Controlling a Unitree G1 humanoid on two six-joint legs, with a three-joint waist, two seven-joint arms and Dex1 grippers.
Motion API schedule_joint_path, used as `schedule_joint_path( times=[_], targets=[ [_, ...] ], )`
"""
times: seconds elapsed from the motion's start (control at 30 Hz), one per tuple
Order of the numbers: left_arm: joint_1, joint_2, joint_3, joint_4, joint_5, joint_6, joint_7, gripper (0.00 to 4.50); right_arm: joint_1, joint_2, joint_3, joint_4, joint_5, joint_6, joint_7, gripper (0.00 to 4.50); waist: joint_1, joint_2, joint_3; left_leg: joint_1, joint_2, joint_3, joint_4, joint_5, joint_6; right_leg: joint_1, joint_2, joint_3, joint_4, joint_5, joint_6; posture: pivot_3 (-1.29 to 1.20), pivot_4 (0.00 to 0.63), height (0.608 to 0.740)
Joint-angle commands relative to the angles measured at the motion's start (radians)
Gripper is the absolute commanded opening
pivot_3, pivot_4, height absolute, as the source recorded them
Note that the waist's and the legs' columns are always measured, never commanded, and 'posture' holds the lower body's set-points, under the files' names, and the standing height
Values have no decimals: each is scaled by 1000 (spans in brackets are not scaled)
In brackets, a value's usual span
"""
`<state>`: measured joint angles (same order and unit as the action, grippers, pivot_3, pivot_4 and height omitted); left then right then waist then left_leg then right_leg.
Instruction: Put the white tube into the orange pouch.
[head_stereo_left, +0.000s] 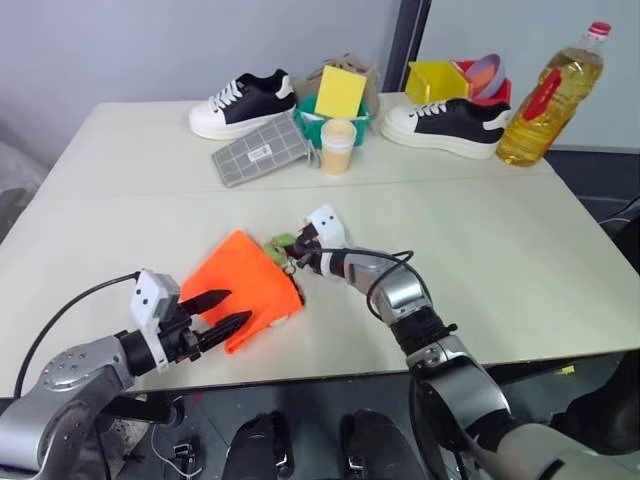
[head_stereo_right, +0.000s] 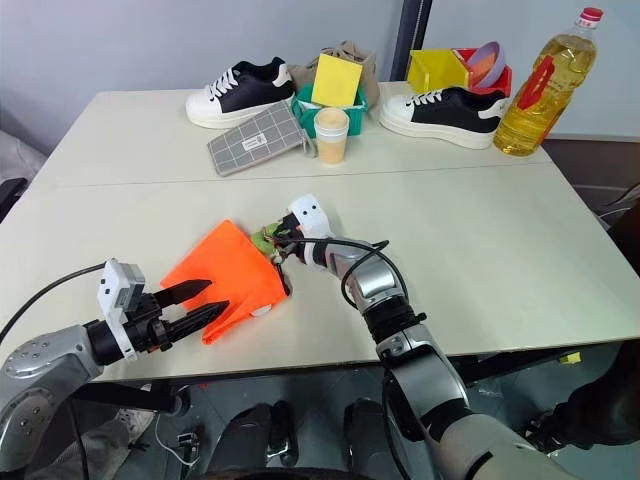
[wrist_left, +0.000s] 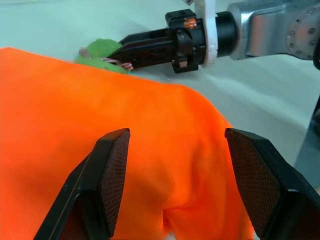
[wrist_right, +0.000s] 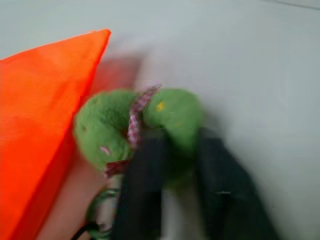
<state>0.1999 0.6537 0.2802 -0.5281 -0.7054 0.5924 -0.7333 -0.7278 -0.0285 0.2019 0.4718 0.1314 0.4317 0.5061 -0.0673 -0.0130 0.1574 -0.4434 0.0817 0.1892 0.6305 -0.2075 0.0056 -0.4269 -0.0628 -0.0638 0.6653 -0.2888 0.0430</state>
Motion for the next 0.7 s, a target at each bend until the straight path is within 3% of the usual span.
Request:
schedule_joint_path(
  times=[0.03,0.23,0.37,0.5,0.7],
  targets=[
    [-25,-24,-21,-2,29,-47,15,3245,36,-36,-22,-105,-14,-38,-11,47,0,0,0,0,0,0,0,0,0,0,0,0,0,0,0,0,150,740],
    [-99,-58,-68,17,48,-61,25,3245,149,-113,-118,-395,72,12,2,47,4,0,0,0,0,0,0,0,0,0,0,0,0,0,0,0,150,740],
    [-183,-93,-71,112,14,-51,9,3245,213,-149,-245,-644,232,106,14,47,2,0,0,0,1,-1,-1,1,1,0,1,0,1,0,0,0,150,740],
    [-243,-88,-71,198,2,-45,-44,4432,232,-169,-266,-756,307,171,10,0,-2,-1,0,1,1,-2,-1,2,2,0,2,-1,1,0,0,0,150,740],
    [-376,-84,-95,326,-16,-23,-134,4432,238,-168,-238,-801,331,186,-2,0,4,-1,0,1,1,-2,0,2,2,1,2,-1,2,0,0,0,150,740]
  ],
)
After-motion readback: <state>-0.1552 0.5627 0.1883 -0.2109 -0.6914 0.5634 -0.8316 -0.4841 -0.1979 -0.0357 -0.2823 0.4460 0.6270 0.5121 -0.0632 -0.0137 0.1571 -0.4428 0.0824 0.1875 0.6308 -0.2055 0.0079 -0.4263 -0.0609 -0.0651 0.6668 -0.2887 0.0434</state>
